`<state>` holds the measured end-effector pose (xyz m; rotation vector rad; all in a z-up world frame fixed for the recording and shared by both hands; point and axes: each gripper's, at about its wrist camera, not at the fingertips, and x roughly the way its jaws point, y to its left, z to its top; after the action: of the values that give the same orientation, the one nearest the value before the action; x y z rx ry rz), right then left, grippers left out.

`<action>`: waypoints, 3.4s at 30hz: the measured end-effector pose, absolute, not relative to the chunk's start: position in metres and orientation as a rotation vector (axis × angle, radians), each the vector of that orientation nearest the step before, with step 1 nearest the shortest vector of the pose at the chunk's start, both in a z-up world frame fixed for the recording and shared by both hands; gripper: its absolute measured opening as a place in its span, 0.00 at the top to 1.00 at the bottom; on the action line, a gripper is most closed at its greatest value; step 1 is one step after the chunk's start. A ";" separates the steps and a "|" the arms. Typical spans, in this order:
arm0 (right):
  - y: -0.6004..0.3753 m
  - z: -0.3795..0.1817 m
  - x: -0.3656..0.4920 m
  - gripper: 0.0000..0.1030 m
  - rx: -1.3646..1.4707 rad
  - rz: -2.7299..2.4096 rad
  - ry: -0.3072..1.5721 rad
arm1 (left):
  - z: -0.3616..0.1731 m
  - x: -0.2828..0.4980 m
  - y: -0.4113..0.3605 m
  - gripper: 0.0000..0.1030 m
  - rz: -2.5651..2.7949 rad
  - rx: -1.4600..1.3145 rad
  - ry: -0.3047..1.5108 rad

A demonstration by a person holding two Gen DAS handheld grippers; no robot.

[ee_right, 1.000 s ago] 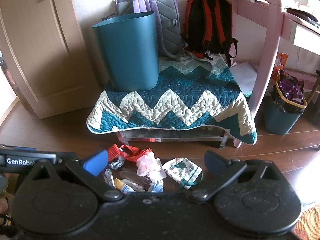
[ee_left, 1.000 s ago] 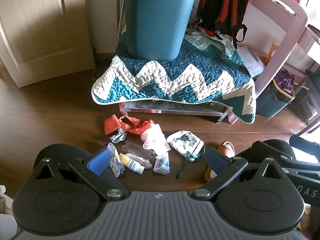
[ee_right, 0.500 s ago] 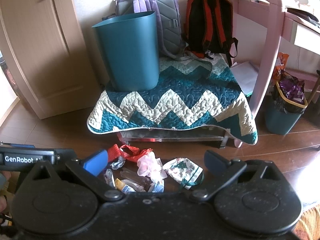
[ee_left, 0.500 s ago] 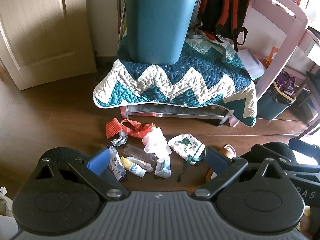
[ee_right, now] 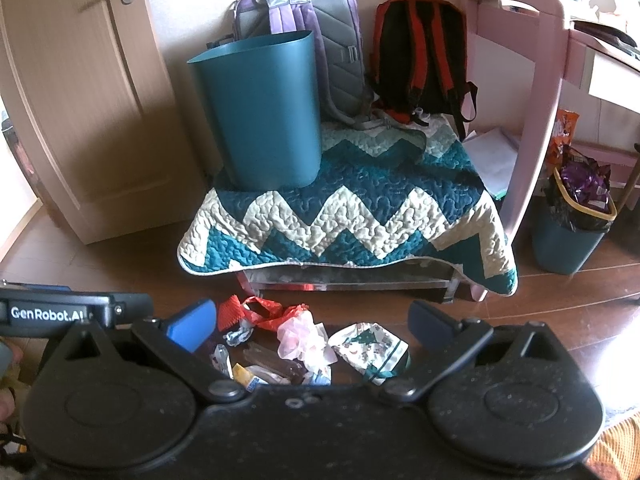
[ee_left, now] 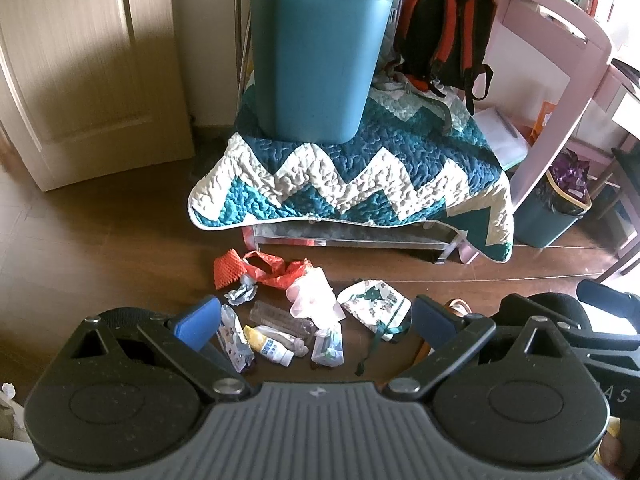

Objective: Collect trash

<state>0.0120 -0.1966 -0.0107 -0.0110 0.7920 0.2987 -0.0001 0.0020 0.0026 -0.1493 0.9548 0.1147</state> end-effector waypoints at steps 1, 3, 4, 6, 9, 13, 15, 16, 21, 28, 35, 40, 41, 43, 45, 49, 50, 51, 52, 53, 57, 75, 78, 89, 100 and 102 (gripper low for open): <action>-0.197 -0.011 0.012 0.00 -0.012 0.299 0.791 | 0.002 -0.001 0.002 0.01 0.115 -0.149 0.954; -0.197 -0.010 0.012 0.00 -0.013 0.299 0.788 | 0.002 -0.001 0.002 0.01 0.115 -0.148 0.951; -0.198 -0.010 0.010 0.00 -0.013 0.300 0.785 | 0.002 -0.001 0.002 0.01 0.115 -0.147 0.949; -0.198 -0.009 0.011 0.00 -0.013 0.299 0.784 | 0.003 -0.001 0.001 0.01 0.116 -0.145 0.944; -0.198 -0.009 0.011 0.00 -0.014 0.299 0.783 | 0.004 -0.002 0.000 0.01 0.118 -0.140 0.939; -0.198 -0.008 0.013 0.00 -0.015 0.299 0.783 | 0.004 -0.002 0.001 0.01 0.118 -0.141 0.939; -0.198 -0.007 0.012 0.00 -0.014 0.299 0.783 | 0.004 -0.002 0.001 0.01 0.118 -0.142 0.939; -0.198 -0.007 0.012 0.00 -0.015 0.299 0.783 | 0.004 -0.002 0.001 0.01 0.118 -0.142 0.940; -0.197 -0.005 0.013 0.00 -0.019 0.300 0.779 | 0.006 -0.001 0.001 0.01 0.119 -0.143 0.935; -0.197 -0.004 0.017 0.00 -0.022 0.301 0.778 | 0.006 0.001 0.002 0.01 0.118 -0.140 0.933; -0.194 -0.005 0.016 0.00 -0.027 0.299 0.780 | 0.003 0.006 0.006 0.01 0.114 -0.138 0.944; -0.189 -0.012 0.029 0.00 -0.062 0.319 0.781 | -0.010 0.026 0.017 0.01 0.096 -0.140 0.930; -0.188 -0.015 0.034 0.00 -0.074 0.324 0.779 | -0.014 0.032 0.020 0.01 0.108 -0.129 0.918; -0.186 -0.024 0.048 0.00 -0.092 0.329 0.776 | -0.024 0.045 0.025 0.01 0.119 -0.112 0.913; -0.185 -0.034 0.063 0.00 -0.103 0.341 0.777 | -0.037 0.062 0.034 0.01 0.114 -0.131 0.922; -0.180 -0.064 0.099 0.02 -0.107 0.380 0.816 | -0.068 0.099 0.052 0.01 0.148 -0.161 0.958; -0.180 -0.071 0.109 0.02 -0.105 0.385 0.831 | -0.075 0.108 0.056 0.01 0.158 -0.163 0.966; -0.180 -0.079 0.119 0.02 -0.099 0.395 0.841 | -0.084 0.118 0.059 0.01 0.170 -0.163 0.977; -0.176 -0.088 0.127 0.02 -0.099 0.402 0.847 | -0.092 0.126 0.063 0.01 0.180 -0.165 0.984; -0.174 -0.096 0.137 0.02 -0.105 0.408 0.856 | -0.100 0.134 0.066 0.01 0.188 -0.166 0.991; -0.166 -0.131 0.168 0.02 -0.130 0.452 0.894 | -0.138 0.167 0.079 0.01 0.219 -0.188 1.042; -0.180 -0.350 0.317 0.07 -0.213 0.302 1.290 | -0.328 0.268 0.045 0.01 0.188 -0.130 1.345; -0.183 -0.385 0.326 0.07 -0.254 0.315 1.335 | -0.359 0.278 0.041 0.01 0.187 -0.142 1.403; -0.187 -0.482 0.354 0.11 -0.409 0.414 1.451 | -0.462 0.307 0.029 0.02 0.194 -0.178 1.537; -0.197 -0.545 0.372 0.23 -0.508 0.468 1.516 | -0.523 0.313 0.029 0.14 0.188 -0.153 1.609; -0.198 -0.551 0.374 0.26 -0.510 0.466 1.515 | -0.529 0.313 0.028 0.20 0.186 -0.151 1.615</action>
<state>0.3737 -0.1980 -0.5514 -0.5105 1.5147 0.4665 0.3126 0.0277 -0.5289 -0.1513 1.6154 0.1856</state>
